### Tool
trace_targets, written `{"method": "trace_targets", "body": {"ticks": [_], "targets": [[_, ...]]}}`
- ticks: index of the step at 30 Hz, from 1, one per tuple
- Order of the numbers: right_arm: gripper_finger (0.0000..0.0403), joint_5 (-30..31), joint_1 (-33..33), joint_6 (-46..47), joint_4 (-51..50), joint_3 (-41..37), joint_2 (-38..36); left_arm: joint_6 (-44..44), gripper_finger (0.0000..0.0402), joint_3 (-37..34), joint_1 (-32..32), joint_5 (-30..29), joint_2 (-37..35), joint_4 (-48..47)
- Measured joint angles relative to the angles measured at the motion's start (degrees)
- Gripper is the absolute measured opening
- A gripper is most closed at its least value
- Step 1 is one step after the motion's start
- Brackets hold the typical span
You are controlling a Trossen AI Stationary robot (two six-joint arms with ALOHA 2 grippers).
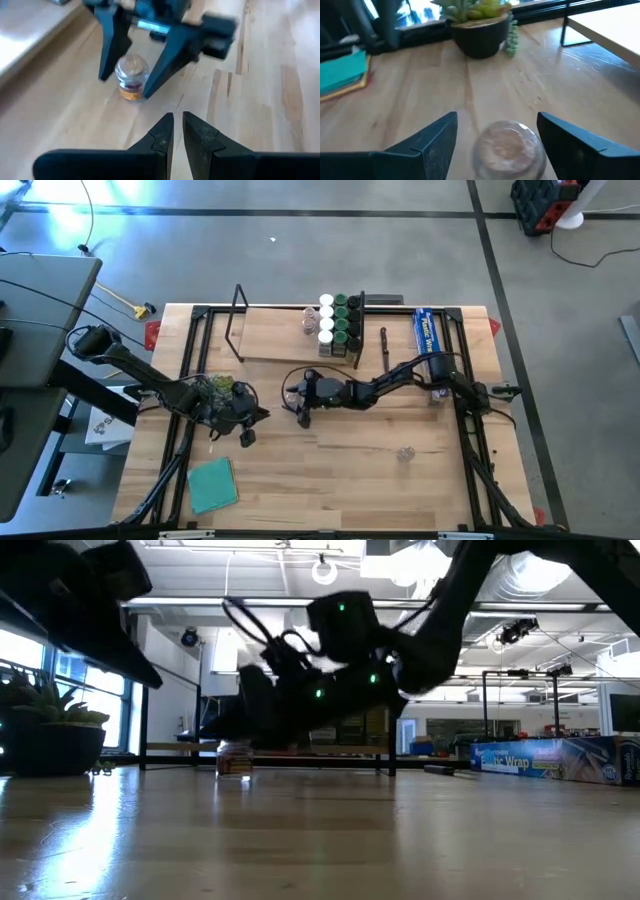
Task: Shelf spices
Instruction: Put the brown seasoning bottle on the shelf aligned with the other brown seasoning bottle
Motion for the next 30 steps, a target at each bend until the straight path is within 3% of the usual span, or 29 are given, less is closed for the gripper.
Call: {"method": "trace_targets", "body": {"ticks": [4, 9, 14, 18, 23, 30], "targets": [[0.027, -0.5, 0.9, -2.1, -9.4, 0.0, -5.6, -1.3, 0.0061, -6.2, 0.0, -0.4, 1.1, 10.9], [0.0271, 1.1, 3.2, -3.9, -24.6, 0.0, -15.5, 0.4, 0.0138, -13.4, 0.3, -3.8, 5.1, 27.4], [0.0272, 8.4, 6.5, -5.9, -38.4, 0.0, -25.5, 6.7, 0.0234, -16.1, 3.6, -6.6, 12.7, 42.1], [0.0272, 17.4, 9.6, -7.9, -43.5, 0.0, -30.9, 11.3, 0.0284, -14.6, 7.5, -7.1, 19.9, 50.4], [0.0273, 24.4, 12.5, -8.9, -46.0, 0.0, -34.0, 15.1, 0.0295, -11.4, 11.7, -4.0, 27.5, 56.0], [0.0273, 30.2, 16.0, -8.5, -49.6, 0.0, -35.2, 18.9, 0.0289, -6.0, 15.0, 1.2, 35.7, 56.5]]}}
